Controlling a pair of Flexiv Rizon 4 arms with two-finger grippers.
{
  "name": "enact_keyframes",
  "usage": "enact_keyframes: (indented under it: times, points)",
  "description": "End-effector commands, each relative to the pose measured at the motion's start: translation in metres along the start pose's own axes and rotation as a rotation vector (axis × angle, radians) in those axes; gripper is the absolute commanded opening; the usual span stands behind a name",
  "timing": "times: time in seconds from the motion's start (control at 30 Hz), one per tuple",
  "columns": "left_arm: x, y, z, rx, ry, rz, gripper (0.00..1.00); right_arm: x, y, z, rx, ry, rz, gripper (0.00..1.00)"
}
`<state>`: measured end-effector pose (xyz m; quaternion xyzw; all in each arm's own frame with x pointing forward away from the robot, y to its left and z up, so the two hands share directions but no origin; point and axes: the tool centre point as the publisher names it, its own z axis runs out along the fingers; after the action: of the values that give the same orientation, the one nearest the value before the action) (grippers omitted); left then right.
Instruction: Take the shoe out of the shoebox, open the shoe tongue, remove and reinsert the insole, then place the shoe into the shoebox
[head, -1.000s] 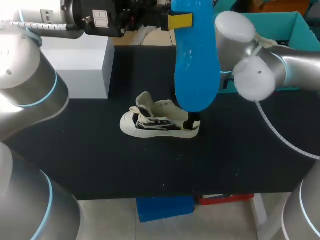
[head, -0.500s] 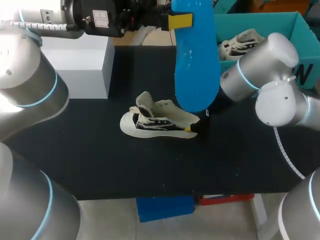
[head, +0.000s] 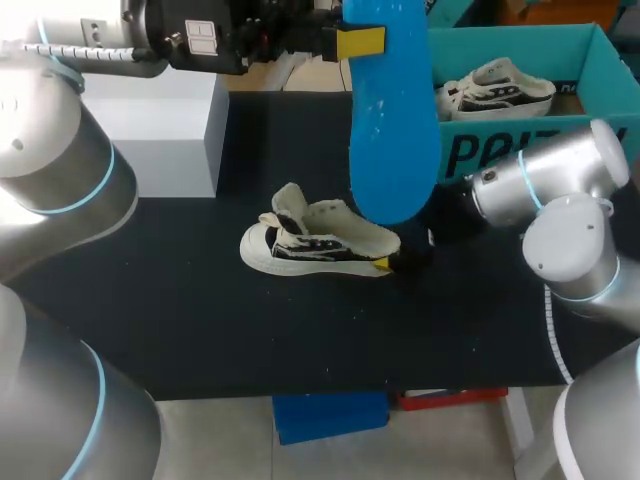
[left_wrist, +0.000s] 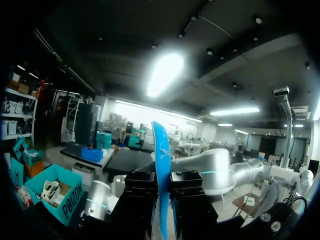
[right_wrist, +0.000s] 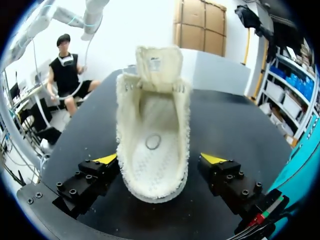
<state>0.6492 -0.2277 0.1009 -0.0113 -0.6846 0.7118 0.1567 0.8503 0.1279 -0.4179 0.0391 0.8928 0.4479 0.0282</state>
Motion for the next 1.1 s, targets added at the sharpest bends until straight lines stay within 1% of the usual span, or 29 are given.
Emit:
enact_keyframes:
  times: [0.03, 0.13, 0.2, 0.27, 0.33, 0.37, 0.4, 0.43, 0.47, 0.5, 0.63, 0.7, 0.87, 1.0, 1.03, 1.07, 1.1]
  points:
    - [-0.001, 0.000, 0.002, 0.002, -0.002, 0.001, 0.00, 0.000, -0.002, -0.004, -0.068, 0.009, -0.007, 1.00]
    - [-0.001, 0.000, 0.002, 0.002, -0.002, 0.001, 0.00, -0.001, 0.000, -0.009, -0.005, 0.022, -0.014, 1.00]
    - [-0.001, 0.000, 0.002, 0.002, -0.002, 0.001, 0.00, -0.002, 0.003, -0.013, 0.018, 0.009, -0.020, 1.00]
    - [-0.001, 0.000, 0.002, 0.002, -0.002, 0.001, 0.00, -0.003, 0.005, -0.017, 0.120, 0.032, -0.025, 1.00]
    - [-0.001, 0.000, 0.002, 0.002, -0.002, 0.001, 0.00, -0.005, 0.008, -0.021, 0.201, 0.034, -0.033, 1.00]
    - [-0.001, 0.000, 0.002, 0.002, -0.002, 0.001, 0.00, -0.006, 0.010, -0.023, 0.301, 0.071, -0.034, 1.00]
    - [-0.001, 0.000, 0.002, 0.002, -0.002, 0.001, 0.00, -0.007, 0.011, -0.022, 0.359, 0.089, -0.043, 1.00]
    - [-0.001, 0.000, 0.002, 0.002, -0.002, 0.001, 0.00, -0.008, 0.014, -0.023, 0.365, 0.075, -0.050, 1.00]
    - [-0.001, 0.000, 0.002, 0.002, -0.002, 0.001, 0.00, -0.010, 0.017, -0.024, 0.394, 0.064, -0.047, 1.00]
    - [-0.001, 0.000, 0.002, 0.002, -0.002, 0.001, 0.00, -0.011, 0.018, -0.025, 0.451, 0.074, -0.051, 1.00]
    - [-0.001, 0.000, 0.002, 0.002, -0.002, 0.001, 0.00, -0.017, 0.027, -0.026, 0.591, 0.069, -0.074, 1.00]
    - [-0.001, 0.000, 0.002, 0.002, -0.002, 0.001, 0.00, -0.020, 0.032, -0.025, 0.685, 0.071, -0.084, 1.00]
    - [-0.001, 0.000, 0.002, 0.002, -0.002, 0.001, 0.00, -0.025, 0.044, -0.018, 0.824, 0.066, -0.105, 1.00]
    - [-0.001, 0.000, 0.002, 0.002, -0.002, 0.001, 0.00, -0.026, 0.053, -0.011, 0.917, 0.047, -0.112, 1.00]
    - [-0.001, 0.000, 0.002, 0.002, -0.002, 0.001, 0.00, -0.026, 0.055, -0.008, 0.931, 0.044, -0.112, 0.96]
    - [-0.001, 0.000, 0.002, 0.002, -0.002, 0.001, 0.00, -0.026, 0.059, -0.005, 0.946, 0.041, -0.114, 0.96]
    - [-0.001, 0.000, 0.002, 0.002, -0.002, 0.001, 0.00, -0.026, 0.062, -0.002, 0.960, 0.039, -0.115, 0.91]
